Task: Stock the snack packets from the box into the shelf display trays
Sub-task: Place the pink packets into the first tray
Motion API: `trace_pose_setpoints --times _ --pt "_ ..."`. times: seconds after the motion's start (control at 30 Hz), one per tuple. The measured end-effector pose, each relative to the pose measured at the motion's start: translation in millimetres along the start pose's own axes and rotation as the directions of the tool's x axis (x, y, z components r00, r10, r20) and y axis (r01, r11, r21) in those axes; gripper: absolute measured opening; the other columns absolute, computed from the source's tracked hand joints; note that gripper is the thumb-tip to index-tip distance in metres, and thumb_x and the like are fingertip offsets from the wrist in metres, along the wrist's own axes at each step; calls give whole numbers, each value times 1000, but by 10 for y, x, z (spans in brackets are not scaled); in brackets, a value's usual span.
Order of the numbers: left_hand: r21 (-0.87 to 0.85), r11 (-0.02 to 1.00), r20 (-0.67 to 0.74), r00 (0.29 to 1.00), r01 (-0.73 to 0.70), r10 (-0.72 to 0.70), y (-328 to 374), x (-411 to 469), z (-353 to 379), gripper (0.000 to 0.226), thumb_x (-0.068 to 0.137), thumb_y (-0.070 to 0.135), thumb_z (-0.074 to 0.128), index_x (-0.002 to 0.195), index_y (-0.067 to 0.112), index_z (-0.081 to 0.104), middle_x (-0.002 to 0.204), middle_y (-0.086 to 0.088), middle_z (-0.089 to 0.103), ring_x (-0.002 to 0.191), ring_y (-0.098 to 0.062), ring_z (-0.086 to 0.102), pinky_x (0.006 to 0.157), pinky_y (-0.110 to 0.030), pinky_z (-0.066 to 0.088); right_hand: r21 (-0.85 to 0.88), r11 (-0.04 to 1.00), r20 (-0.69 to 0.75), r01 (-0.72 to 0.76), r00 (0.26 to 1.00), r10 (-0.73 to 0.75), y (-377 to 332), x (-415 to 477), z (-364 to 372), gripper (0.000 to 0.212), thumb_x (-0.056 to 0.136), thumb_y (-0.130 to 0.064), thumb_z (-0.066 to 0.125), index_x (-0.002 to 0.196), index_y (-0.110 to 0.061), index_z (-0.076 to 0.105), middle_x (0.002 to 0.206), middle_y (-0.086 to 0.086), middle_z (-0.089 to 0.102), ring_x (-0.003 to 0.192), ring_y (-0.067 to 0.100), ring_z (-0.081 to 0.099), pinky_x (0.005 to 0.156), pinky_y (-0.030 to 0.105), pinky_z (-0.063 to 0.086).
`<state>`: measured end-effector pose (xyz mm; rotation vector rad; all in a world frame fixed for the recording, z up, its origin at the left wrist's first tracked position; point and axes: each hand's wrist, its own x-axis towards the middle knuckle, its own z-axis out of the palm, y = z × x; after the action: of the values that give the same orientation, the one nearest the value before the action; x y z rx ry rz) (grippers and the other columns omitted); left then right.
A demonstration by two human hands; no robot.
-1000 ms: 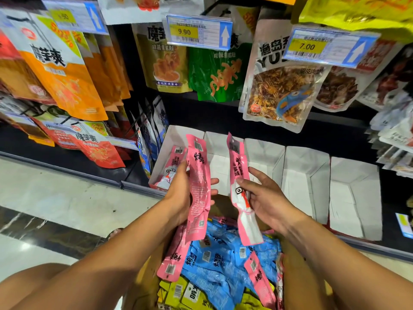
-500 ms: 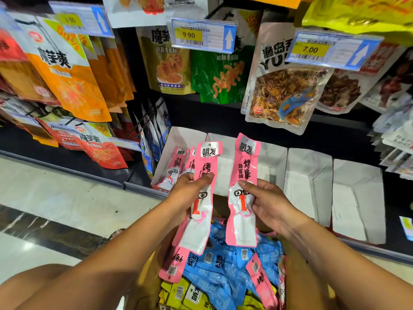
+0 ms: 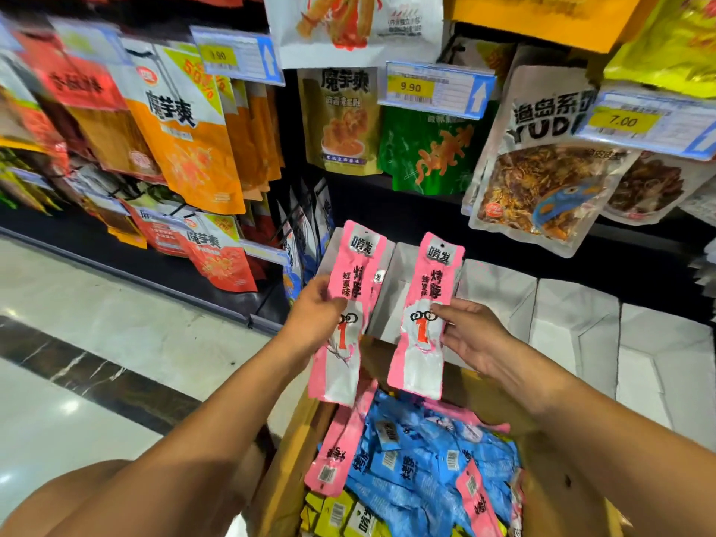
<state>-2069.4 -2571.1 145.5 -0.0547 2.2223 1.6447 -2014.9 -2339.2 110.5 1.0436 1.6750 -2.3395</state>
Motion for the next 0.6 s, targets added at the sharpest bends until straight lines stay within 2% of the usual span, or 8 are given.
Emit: trace_pose_setpoints --times 0.1,0.17,0.23,0.33,0.43,0.47,0.53,0.6 --pt "-35 998 -82 995 -55 52 7 66 -292 19 98 3 61 109 15 70 109 0 77 103 -17 72 98 -43 56 -52 999 -18 16 1000 -17 -116 223 371 5 91 -1 68 91 -6 69 92 12 75 64 15 72 59 26 61" --pt "-63 993 -118 989 -95 88 64 78 -468 20 99 2 61 107 18 70 110 2 77 104 -15 72 98 -40 56 -70 997 -35 12 999 -15 -154 426 606 9 91 1 67 89 -6 63 83 9 71 56 12 69 47 21 55" --pt "-95 988 -159 982 -120 103 125 87 -637 24 99 1 61 103 22 70 108 4 77 103 -14 72 96 -37 56 -101 995 -42 3 999 -7 -137 674 813 13 92 2 66 88 -8 59 80 9 68 54 12 67 44 19 53" --pt "-127 984 -191 976 -129 104 140 117 -863 23 100 3 61 114 18 71 111 3 78 105 -15 73 97 -38 57 -176 984 -56 -13 998 3 0 1117 1095 22 94 3 62 82 -12 51 78 9 61 58 14 62 42 18 52" --pt "-155 980 -219 972 -125 90 110 152 -1024 25 100 4 61 123 12 69 112 2 78 103 -16 74 94 -40 59 -241 970 -109 -30 994 4 204 1546 1341 23 92 5 62 82 -12 50 80 9 55 68 14 54 59 25 56" --pt "-163 979 -225 970 -125 86 102 163 -1069 26 100 4 61 123 13 69 112 2 78 101 -15 75 93 -40 59 -262 964 -118 -41 993 10 281 1689 1407 20 91 7 62 86 -10 52 82 11 55 68 15 54 59 26 55" --pt "-181 977 -223 972 -110 68 63 184 -1147 26 101 7 62 124 16 68 111 4 78 100 -15 75 91 -41 60 -318 946 -143 -55 990 10 459 1967 1528 17 89 9 58 94 -7 57 84 13 62 66 18 60 45 23 50" --pt "-197 976 -222 974 -95 50 7 218 -1225 25 101 10 61 124 18 68 111 4 78 102 -17 75 93 -45 59 -424 903 -171 -61 985 -15 666 2286 1619 17 84 6 57 98 -3 62 90 18 69 74 28 69 49 30 54"
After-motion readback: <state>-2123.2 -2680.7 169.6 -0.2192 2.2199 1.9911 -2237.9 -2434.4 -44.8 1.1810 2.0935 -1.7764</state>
